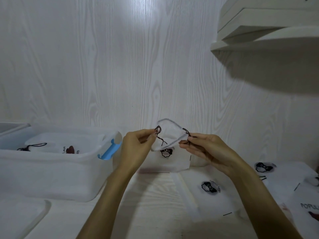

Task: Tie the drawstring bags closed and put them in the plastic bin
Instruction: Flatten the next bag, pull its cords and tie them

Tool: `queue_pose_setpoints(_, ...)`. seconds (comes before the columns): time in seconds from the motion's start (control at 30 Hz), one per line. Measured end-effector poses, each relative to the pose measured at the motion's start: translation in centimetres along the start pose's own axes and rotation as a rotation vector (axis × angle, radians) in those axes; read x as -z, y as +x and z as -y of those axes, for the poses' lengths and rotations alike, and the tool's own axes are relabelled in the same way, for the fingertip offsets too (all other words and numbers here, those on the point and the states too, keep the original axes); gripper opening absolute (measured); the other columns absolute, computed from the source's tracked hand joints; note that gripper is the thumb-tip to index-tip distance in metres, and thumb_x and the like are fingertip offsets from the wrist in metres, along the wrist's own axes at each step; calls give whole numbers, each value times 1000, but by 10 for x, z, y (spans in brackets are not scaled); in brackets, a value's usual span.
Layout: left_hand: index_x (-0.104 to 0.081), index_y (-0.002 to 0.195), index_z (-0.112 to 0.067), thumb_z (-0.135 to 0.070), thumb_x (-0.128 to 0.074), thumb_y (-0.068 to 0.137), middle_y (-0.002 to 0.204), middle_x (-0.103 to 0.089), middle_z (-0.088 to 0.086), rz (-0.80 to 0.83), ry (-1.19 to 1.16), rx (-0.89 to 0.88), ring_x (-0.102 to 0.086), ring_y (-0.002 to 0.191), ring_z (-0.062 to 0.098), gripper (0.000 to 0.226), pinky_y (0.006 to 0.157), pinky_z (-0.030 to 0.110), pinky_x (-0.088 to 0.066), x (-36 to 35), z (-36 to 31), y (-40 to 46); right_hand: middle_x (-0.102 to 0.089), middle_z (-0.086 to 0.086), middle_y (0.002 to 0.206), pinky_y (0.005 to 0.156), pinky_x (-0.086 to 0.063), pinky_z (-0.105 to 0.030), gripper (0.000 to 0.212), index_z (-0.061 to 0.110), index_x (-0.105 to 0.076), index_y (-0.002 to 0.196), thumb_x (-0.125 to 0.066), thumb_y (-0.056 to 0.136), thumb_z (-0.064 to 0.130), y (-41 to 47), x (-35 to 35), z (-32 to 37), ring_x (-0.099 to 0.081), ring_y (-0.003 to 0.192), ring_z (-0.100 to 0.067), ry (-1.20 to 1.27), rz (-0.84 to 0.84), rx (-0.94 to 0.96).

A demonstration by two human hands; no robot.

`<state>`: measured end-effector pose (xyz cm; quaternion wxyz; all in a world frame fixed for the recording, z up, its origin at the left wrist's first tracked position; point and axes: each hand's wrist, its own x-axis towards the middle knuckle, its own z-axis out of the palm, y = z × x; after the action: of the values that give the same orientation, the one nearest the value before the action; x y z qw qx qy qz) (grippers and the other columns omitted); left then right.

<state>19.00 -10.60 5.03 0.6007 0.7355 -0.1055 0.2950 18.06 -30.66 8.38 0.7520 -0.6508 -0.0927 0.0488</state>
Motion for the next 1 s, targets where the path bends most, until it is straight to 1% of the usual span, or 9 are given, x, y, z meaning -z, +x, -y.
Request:
queue_pose_setpoints(0.1, -71, 104, -25, -13, -74, 76, 99, -70, -12, 13, 144, -43, -65, 97, 7, 31, 88, 20, -50, 0, 3, -1, -74, -13, 95, 75, -57, -17, 16, 4, -67, 102, -55, 92, 4, 1, -3, -1, -72, 86, -15, -21, 12, 0)
queue_pose_setpoints(0.2, -68, 106, -27, -11, -78, 69, 101, -66, -15, 60, 232, -40, -61, 100, 6, 42, 86, 15, -46, -3, 4, -2, -74, -13, 93, 74, -56, -16, 15, 6, -68, 100, -55, 92, 4, 1, -7, -3, -72, 84, -14, -56, 15, 7)
queue_pose_setpoints(0.33, -66, 84, -32, -16, -73, 81, 83, -68, -20, 0, 231, -67, -67, 83, 1, 18, 73, 18, -54, -5, 10, -1, -74, -13, 94, 73, -57, -16, 15, 6, -68, 101, -56, 92, 6, 1, -8, -4, -72, 84, -15, -68, 22, 18)
queue_pose_setpoints(0.47, -67, 83, -29, -26, -51, 97, 80, -71, -9, -116, 14, -30, -66, 80, 6, 22, 74, 21, -54, -2, 15, 2, -75, -12, 91, 71, -57, -16, 20, 3, -68, 102, -58, 91, 16, 1, 7, 0, -72, 85, -16, -90, -82, 72)
queue_pose_setpoints(0.6, -67, 88, -22, -26, -37, 102, 89, -69, -4, -115, -308, 255, -64, 91, 13, 33, 83, 25, -54, -1, 9, 2, -75, -11, 87, 70, -57, -16, 26, 4, -70, 93, -58, 90, 27, -2, 26, 2, -73, 82, -17, -118, -127, 37)
queue_pose_setpoints(0.7, -66, 90, -19, -28, -36, 103, 93, -68, -1, -164, -312, 357, -63, 95, 15, 34, 90, 30, -51, 2, 9, 1, -75, -12, 81, 64, -58, -18, 27, 2, -70, 90, -57, 92, 26, 0, 37, -2, -73, 72, -16, -208, -207, -4)
queue_pose_setpoints(0.77, -64, 102, -15, -25, -32, 104, 102, -67, -1, -140, -544, 434, -61, 101, 12, 34, 97, 29, -45, 6, 12, 3, -71, -11, 70, 56, -55, -21, 29, 4, -65, 83, -51, 96, 26, 5, 42, -7, -68, 56, -14, -261, -339, -12)
queue_pose_setpoints(0.87, -62, 98, -11, -18, -30, 103, 93, -70, 1, -155, -1255, 694, -63, 92, 11, 33, 102, 30, -40, 12, 15, 5, -56, -5, 58, 43, -41, -19, 32, 11, -51, 73, -41, 101, 23, 15, 53, -17, -48, 40, -9, -26, -425, -51)
queue_pose_setpoints(1.0, -46, 67, -12, -6, -30, 95, 49, -51, -1, -278, -1657, 996, -51, 43, 11, 33, 77, 29, -51, 8, 35, 4, -45, 4, 39, 32, -30, -13, 35, 15, -40, 70, -30, 104, 17, 23, 70, -33, -35, 28, -4, 496, -439, -65)
